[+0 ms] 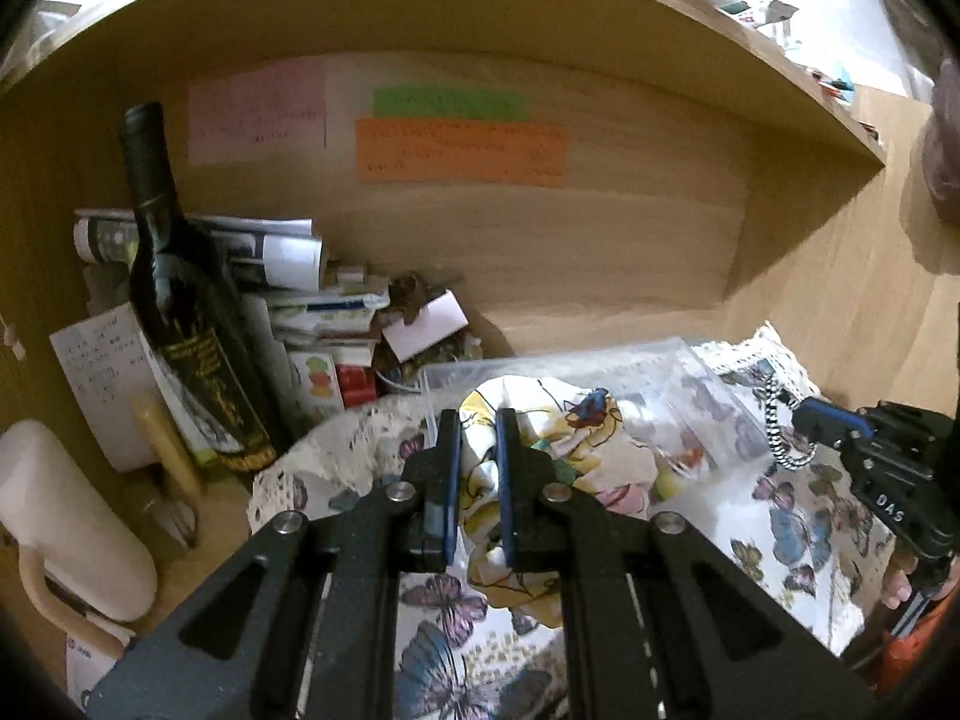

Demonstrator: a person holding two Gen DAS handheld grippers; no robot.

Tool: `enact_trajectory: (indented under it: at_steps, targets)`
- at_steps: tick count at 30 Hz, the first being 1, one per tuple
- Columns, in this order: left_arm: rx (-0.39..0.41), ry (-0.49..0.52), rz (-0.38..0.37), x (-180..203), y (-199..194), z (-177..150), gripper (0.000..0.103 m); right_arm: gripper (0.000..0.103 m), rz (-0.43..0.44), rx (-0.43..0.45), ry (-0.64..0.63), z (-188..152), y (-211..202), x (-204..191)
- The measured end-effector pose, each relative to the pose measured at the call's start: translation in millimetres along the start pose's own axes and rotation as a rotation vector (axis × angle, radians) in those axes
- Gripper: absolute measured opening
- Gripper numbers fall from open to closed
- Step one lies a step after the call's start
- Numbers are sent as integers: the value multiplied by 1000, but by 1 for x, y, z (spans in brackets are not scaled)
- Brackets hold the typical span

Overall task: Organize soft objects
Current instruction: 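Carry the bracelet with the right tool into the box while the left tool drops the scrunchie in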

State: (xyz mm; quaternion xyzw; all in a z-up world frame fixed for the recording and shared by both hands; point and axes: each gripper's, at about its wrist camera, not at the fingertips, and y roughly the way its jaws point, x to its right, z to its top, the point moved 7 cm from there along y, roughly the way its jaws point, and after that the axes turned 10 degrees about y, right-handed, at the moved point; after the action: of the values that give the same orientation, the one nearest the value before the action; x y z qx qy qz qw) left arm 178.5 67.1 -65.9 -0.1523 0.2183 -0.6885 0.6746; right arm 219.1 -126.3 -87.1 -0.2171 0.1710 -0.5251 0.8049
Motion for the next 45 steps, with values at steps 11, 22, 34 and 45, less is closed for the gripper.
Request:
enact_trajectory:
  at_steps: [11, 22, 34, 45]
  targets:
    - [-24, 19, 35, 3, 43, 8, 10, 6, 42, -37, -44, 13, 46, -30]
    - [-170, 61, 7, 19, 99, -27, 10, 6, 19, -185, -122, -23, 97, -47]
    - [-206, 50, -25, 18, 97, -32, 42, 19, 12, -200, -117, -20, 89, -42]
    - [-123, 59, -46, 20, 46, -22, 67, 48, 24, -107, -93, -8, 42, -35]
